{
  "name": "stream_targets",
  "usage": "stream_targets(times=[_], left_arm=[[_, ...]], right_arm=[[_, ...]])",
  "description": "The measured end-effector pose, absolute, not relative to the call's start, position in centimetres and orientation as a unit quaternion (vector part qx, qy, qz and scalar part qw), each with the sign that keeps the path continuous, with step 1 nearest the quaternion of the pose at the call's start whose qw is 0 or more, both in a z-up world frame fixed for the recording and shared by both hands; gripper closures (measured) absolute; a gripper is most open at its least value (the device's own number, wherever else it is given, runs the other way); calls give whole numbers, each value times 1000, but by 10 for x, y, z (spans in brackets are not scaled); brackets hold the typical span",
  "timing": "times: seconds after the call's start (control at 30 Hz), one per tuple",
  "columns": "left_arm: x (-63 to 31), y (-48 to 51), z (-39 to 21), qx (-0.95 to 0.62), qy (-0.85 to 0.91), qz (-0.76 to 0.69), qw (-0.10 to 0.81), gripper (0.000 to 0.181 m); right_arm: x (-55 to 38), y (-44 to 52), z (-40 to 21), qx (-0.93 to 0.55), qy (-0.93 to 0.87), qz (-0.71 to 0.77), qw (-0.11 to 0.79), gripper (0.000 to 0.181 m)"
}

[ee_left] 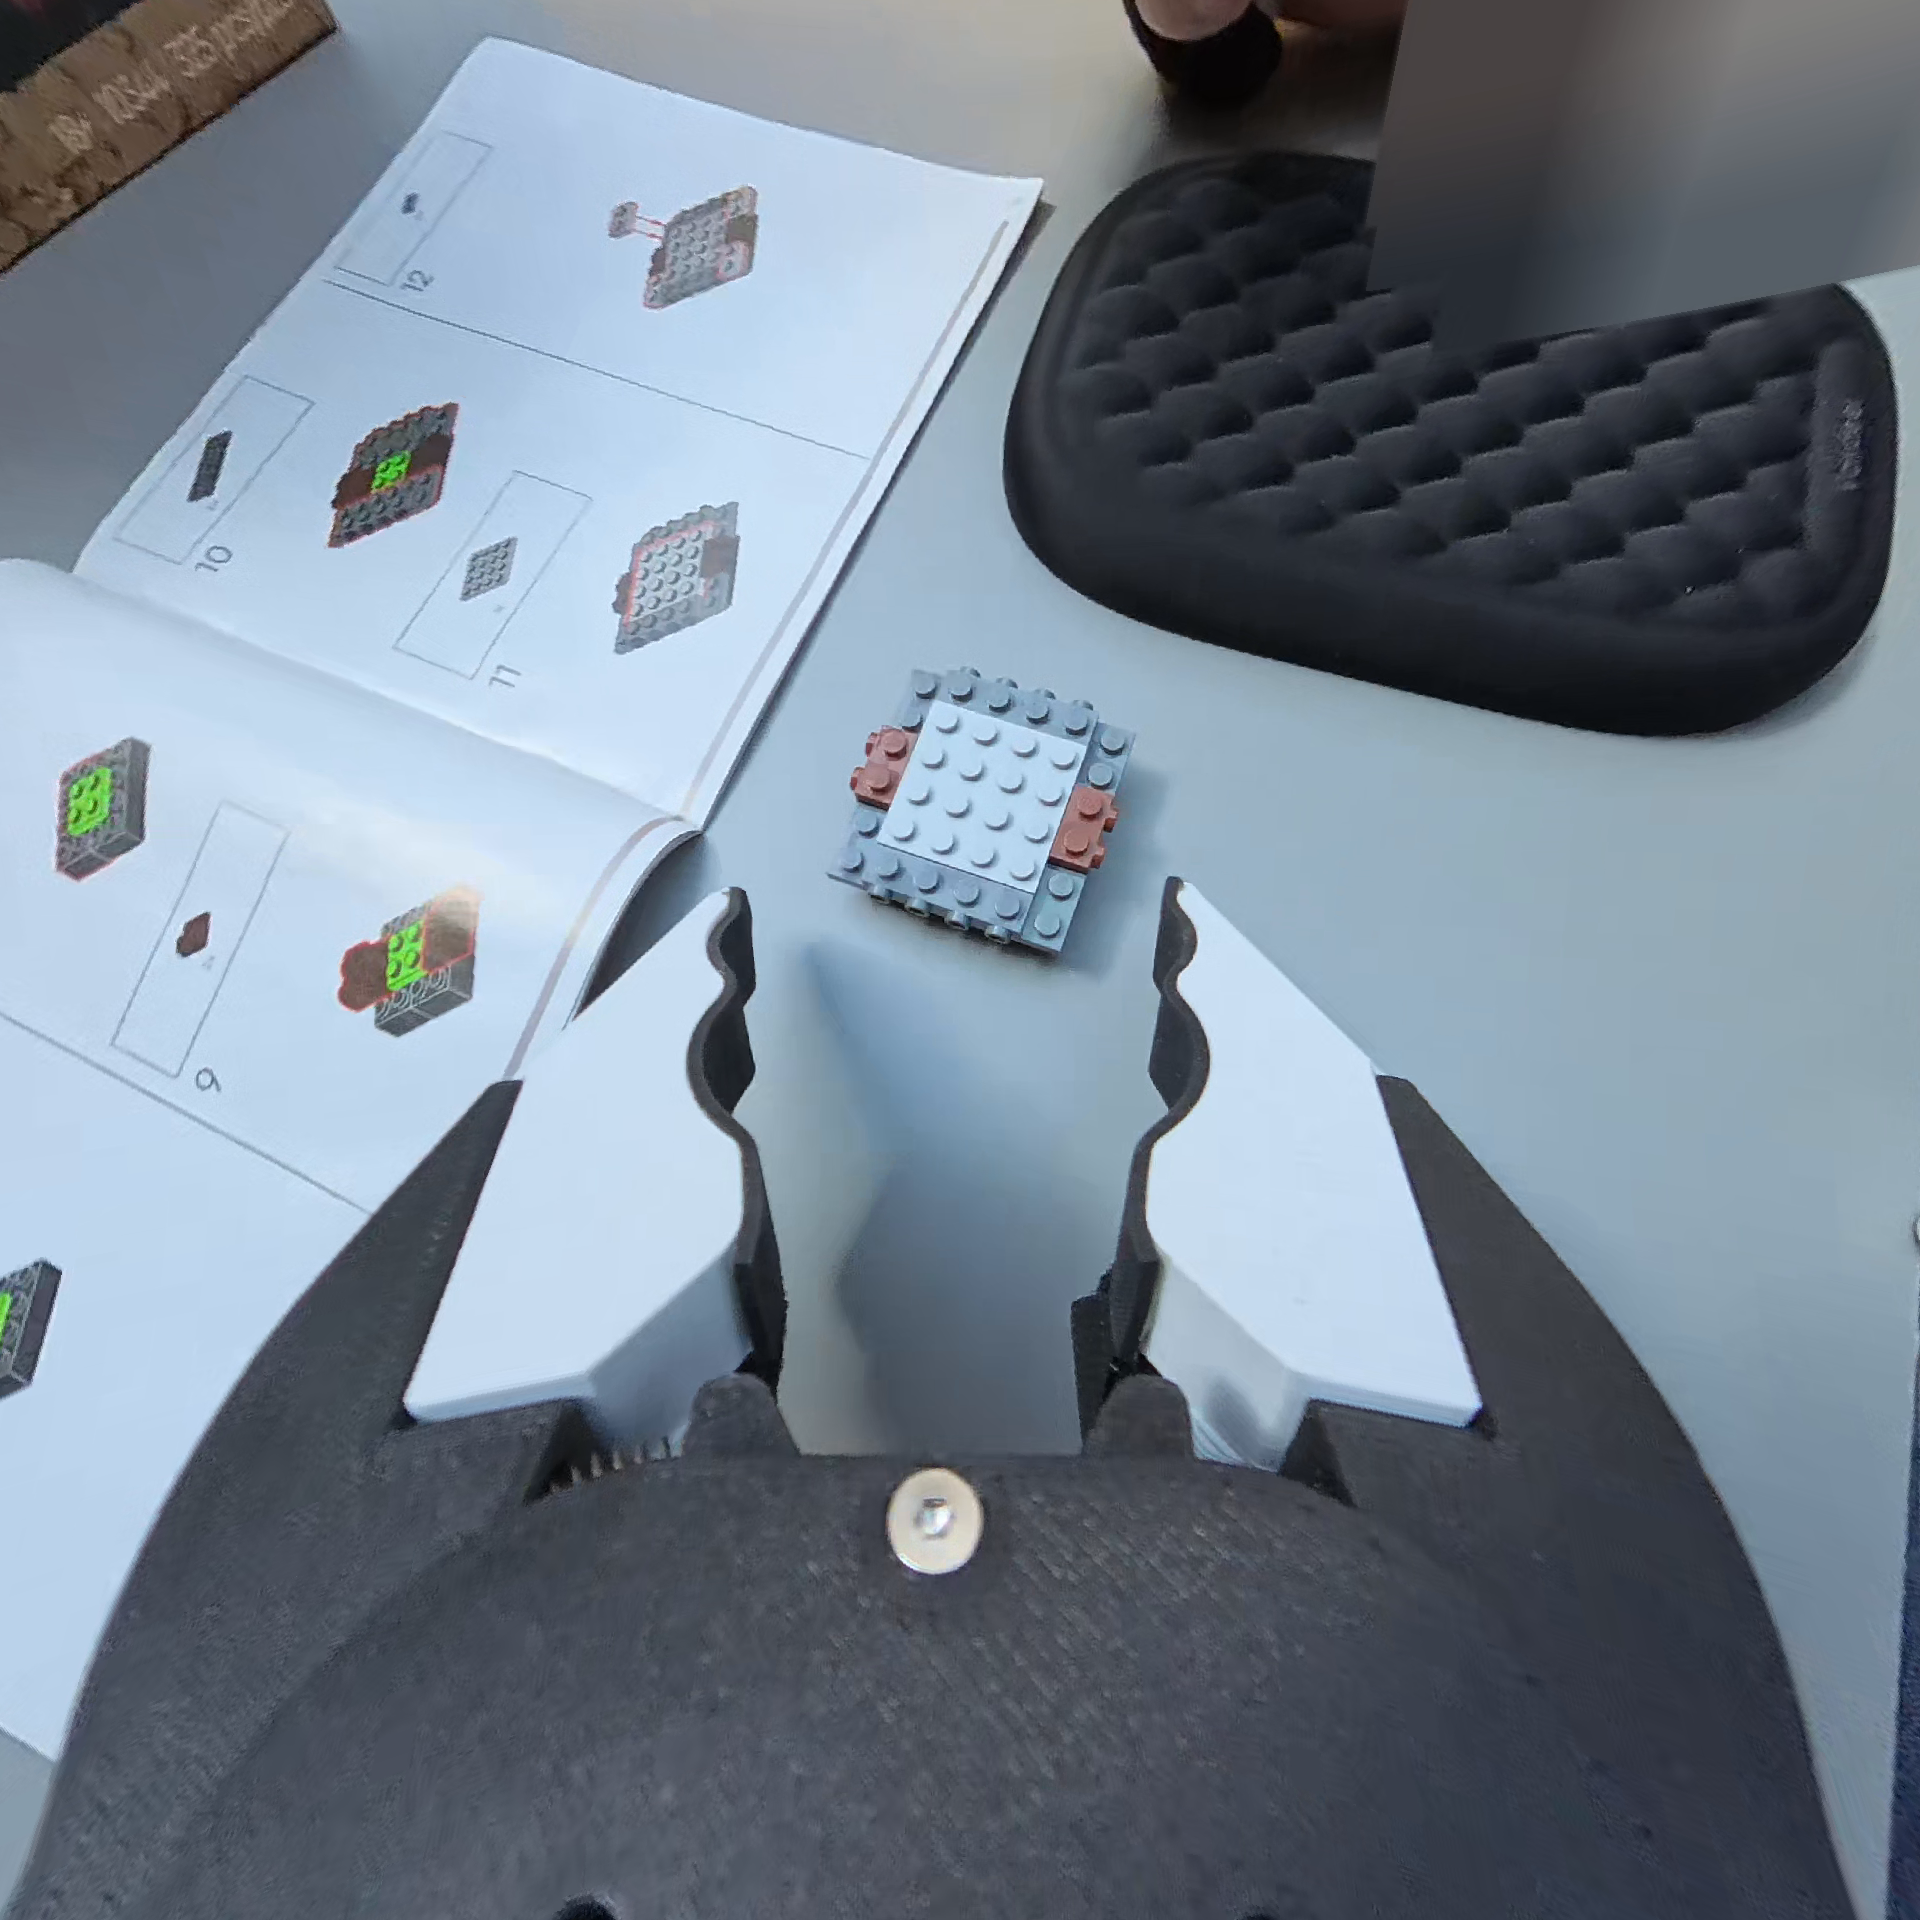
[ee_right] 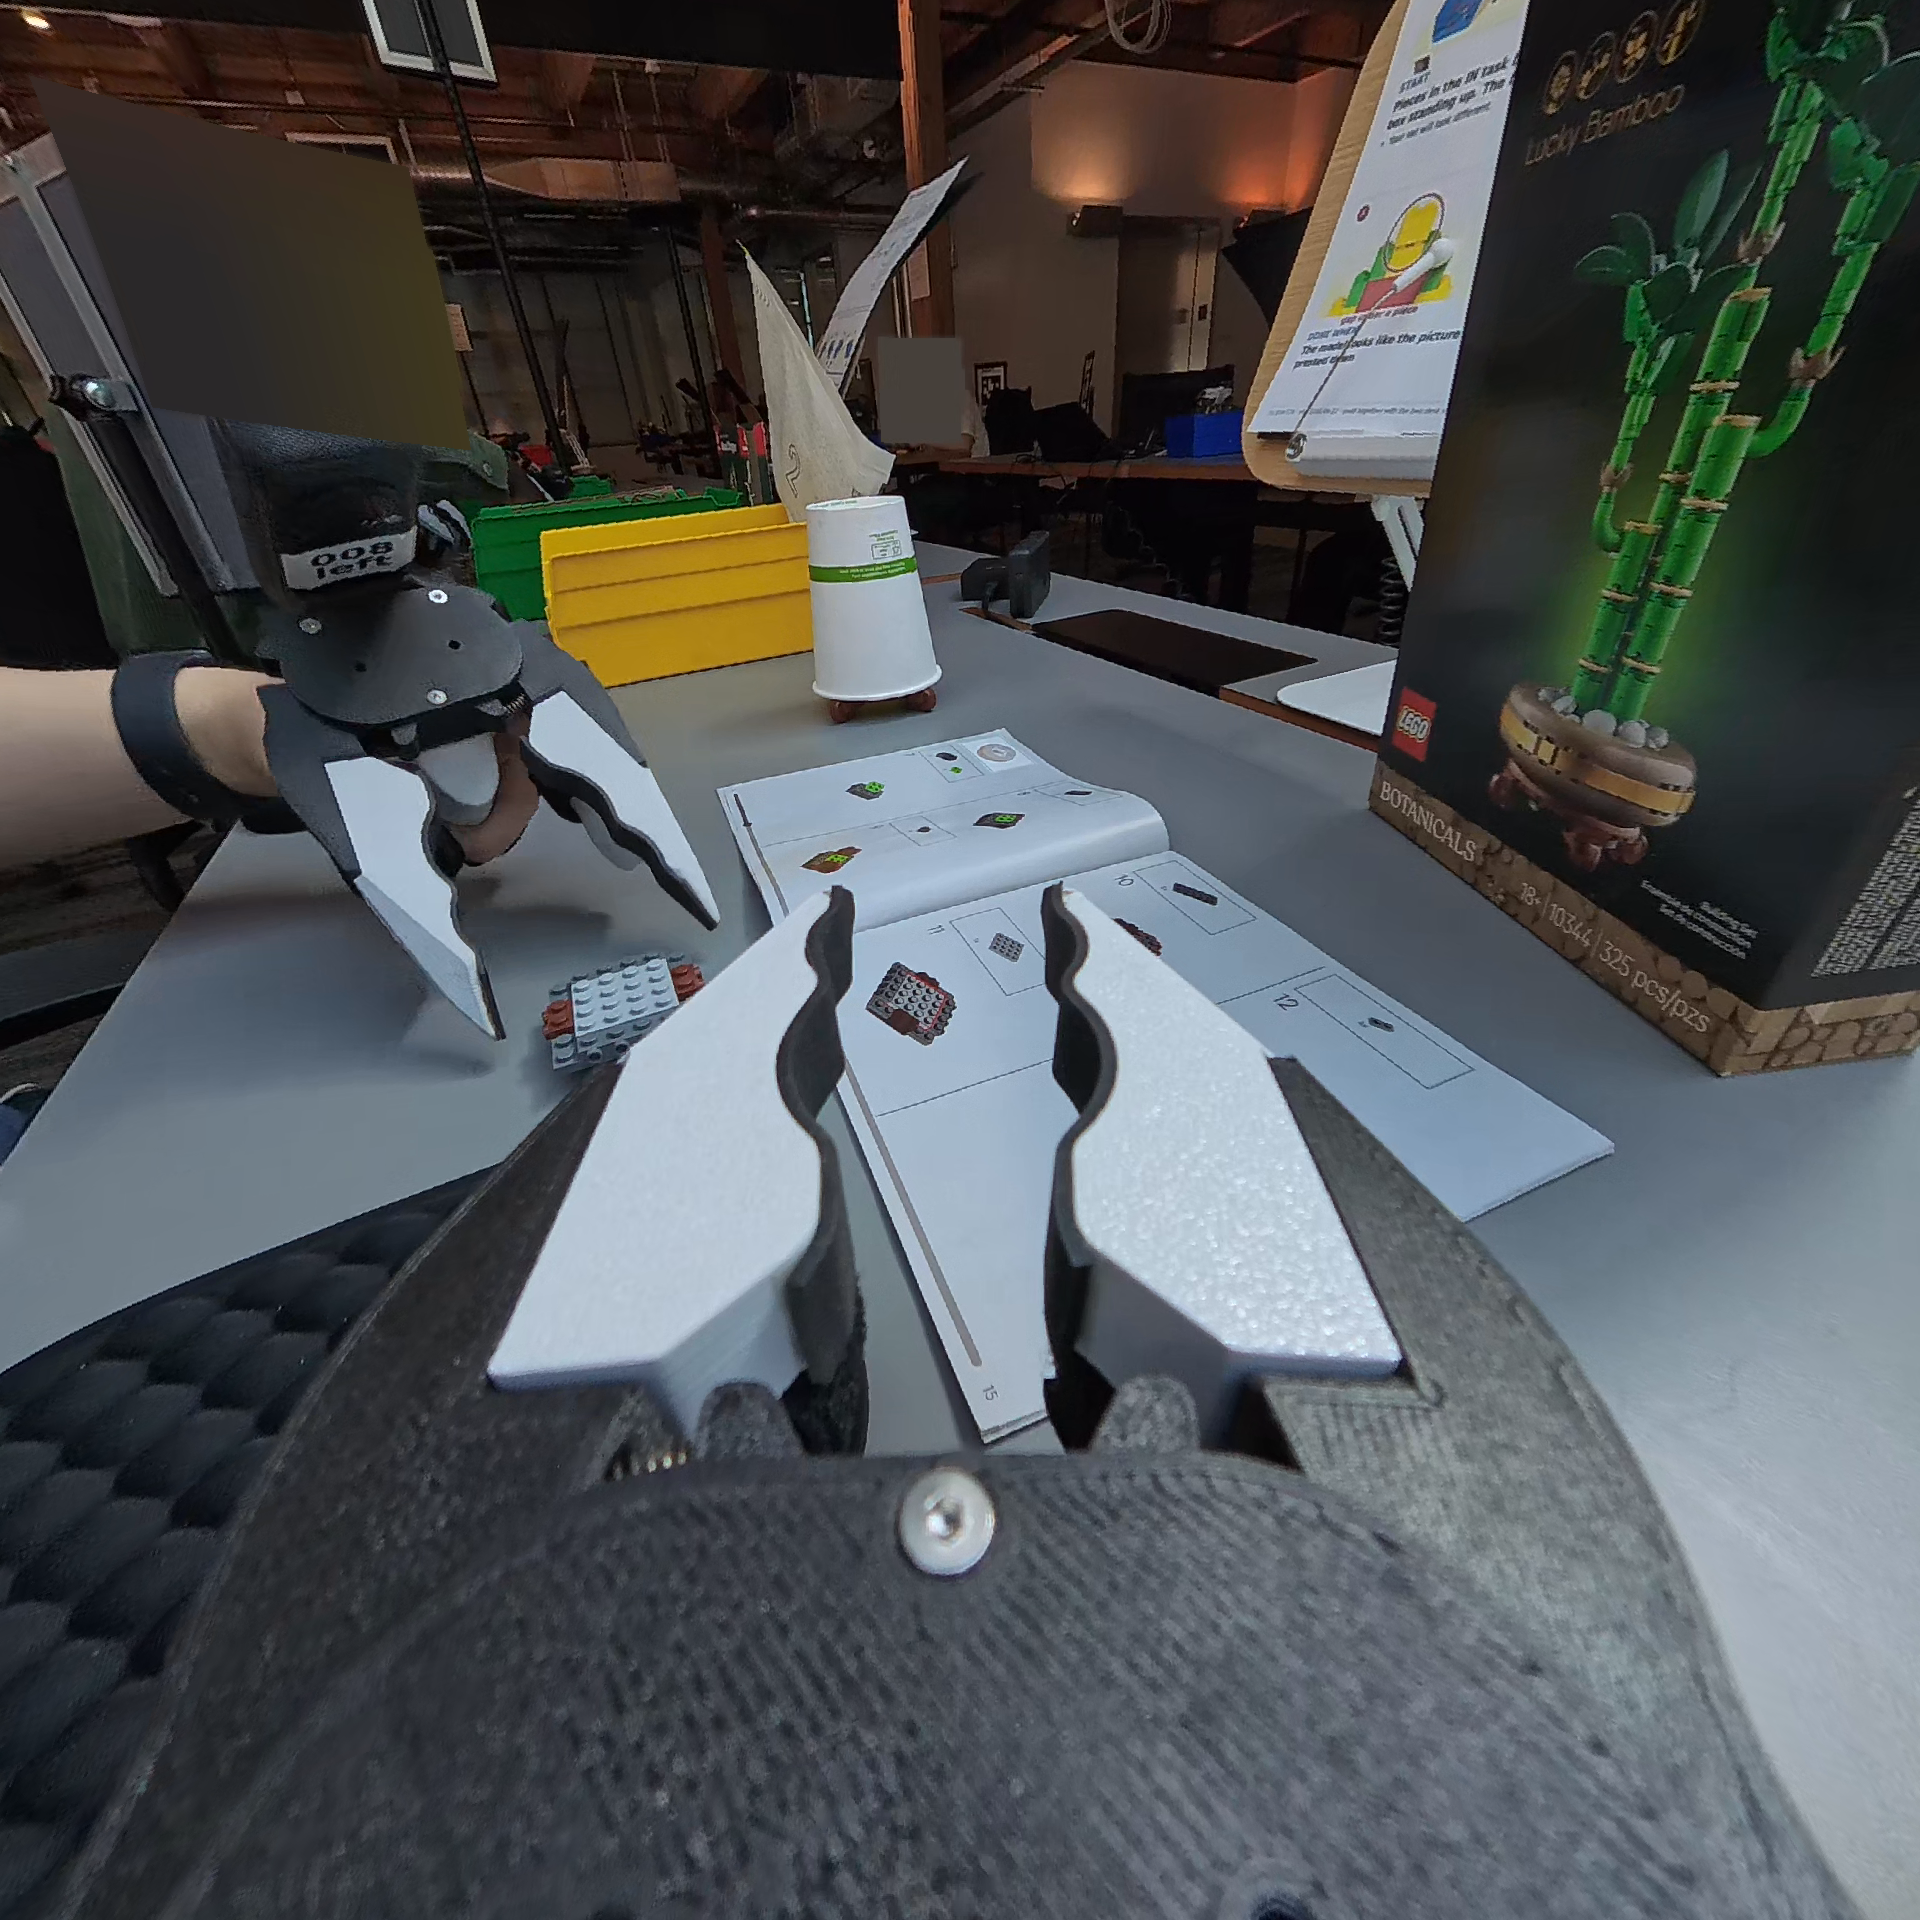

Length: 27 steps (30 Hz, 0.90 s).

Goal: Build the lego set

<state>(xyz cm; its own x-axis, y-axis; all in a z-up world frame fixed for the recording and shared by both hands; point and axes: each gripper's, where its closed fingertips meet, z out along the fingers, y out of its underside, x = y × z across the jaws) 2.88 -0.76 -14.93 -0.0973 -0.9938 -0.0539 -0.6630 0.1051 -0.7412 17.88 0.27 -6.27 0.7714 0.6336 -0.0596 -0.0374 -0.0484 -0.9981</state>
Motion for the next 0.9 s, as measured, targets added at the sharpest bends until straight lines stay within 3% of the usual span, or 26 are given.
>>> stream_targets(times=[0.17,0.27,0.53,0.9], left_arm=[[41,-7,-160,-580,721,-270,266,109],[42,-8,-161,-576,728,-279,244,126],[54,30,-140,-647,677,-144,320,127],[62,21,-118,-642,668,-129,353,127]], right_arm=[[179,3,-63,-677,-221,257,654,145],[178,3,-63,-677,-222,257,653,145],[180,3,-62,-677,-218,257,655,145],[180,3,-62,-676,-217,257,655,145]])
